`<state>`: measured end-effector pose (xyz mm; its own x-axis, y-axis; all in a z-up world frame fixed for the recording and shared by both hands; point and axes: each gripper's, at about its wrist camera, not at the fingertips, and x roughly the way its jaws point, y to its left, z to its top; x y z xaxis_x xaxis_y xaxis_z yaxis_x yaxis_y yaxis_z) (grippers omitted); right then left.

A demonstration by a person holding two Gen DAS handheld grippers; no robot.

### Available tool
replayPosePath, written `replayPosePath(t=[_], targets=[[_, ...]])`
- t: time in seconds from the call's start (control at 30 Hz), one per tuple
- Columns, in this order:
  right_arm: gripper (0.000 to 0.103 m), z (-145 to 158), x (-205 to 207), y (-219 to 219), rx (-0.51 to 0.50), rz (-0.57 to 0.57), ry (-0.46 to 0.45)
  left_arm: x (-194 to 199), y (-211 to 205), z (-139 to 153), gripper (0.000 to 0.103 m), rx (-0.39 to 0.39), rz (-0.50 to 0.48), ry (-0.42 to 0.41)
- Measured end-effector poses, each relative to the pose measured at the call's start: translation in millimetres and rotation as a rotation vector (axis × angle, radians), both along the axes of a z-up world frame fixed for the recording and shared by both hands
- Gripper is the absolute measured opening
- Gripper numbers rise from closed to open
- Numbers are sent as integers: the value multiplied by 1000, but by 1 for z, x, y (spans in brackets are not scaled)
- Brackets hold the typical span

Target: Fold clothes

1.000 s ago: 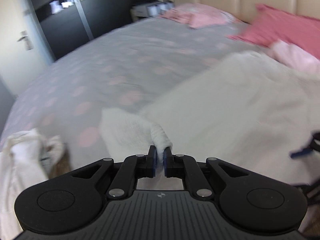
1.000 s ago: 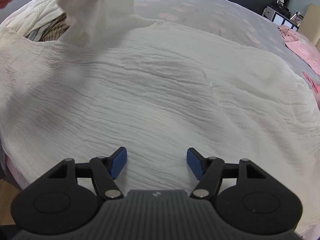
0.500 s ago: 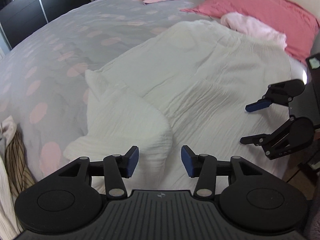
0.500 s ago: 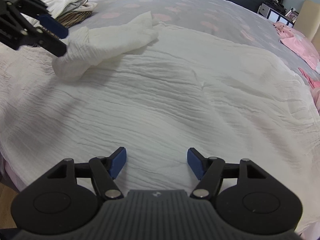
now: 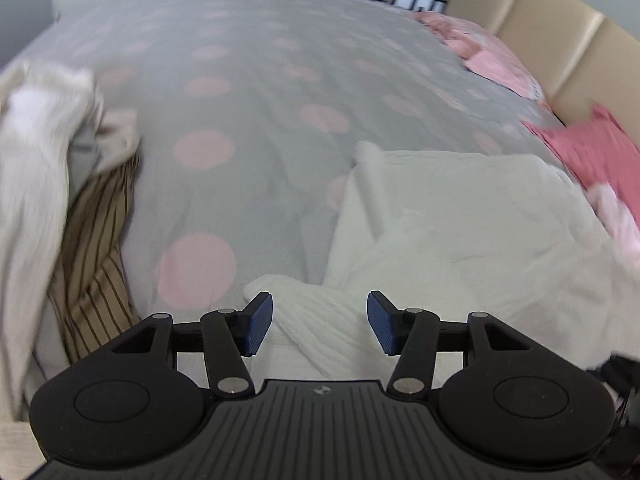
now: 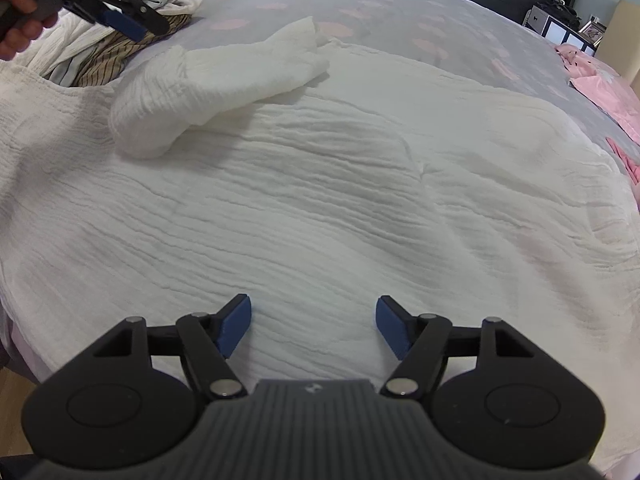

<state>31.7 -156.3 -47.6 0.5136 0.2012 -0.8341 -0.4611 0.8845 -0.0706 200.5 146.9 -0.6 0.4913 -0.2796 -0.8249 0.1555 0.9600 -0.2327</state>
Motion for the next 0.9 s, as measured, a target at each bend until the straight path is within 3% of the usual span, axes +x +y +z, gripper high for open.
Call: replayPosePath(t=[0.1, 0.2, 0.23, 0.27, 0.37, 0.47, 0.73, 0.83, 0.9], targets=[[72, 0, 3, -1, 0, -4, 0, 17, 12, -20, 51, -60, 89, 92], [72, 1, 5, 1, -2, -1, -3, 24, 14, -35, 47, -108, 112, 143], [72, 1, 5, 1, -2, -1, -4, 26, 12, -37, 36, -108, 112, 145], [72, 1, 6, 2, -2, 0, -6, 27, 11, -36, 18, -109, 94, 139], [72, 3, 7, 1, 2, 4, -10, 22, 4, -24, 5, -75, 66, 75], [72, 3, 7, 0, 5, 4, -11, 11, 7, 4, 4, -68, 78, -37], [72, 4, 3, 5, 6, 21, -9, -51, 30, 111, 4, -7, 173, -450], [72, 6, 1, 7, 8, 25, -9, -76, 40, 135, 4, 42, 198, -522], [72, 6, 1, 7, 10, 26, -10, -91, 47, 142, 4, 127, 230, -548]])
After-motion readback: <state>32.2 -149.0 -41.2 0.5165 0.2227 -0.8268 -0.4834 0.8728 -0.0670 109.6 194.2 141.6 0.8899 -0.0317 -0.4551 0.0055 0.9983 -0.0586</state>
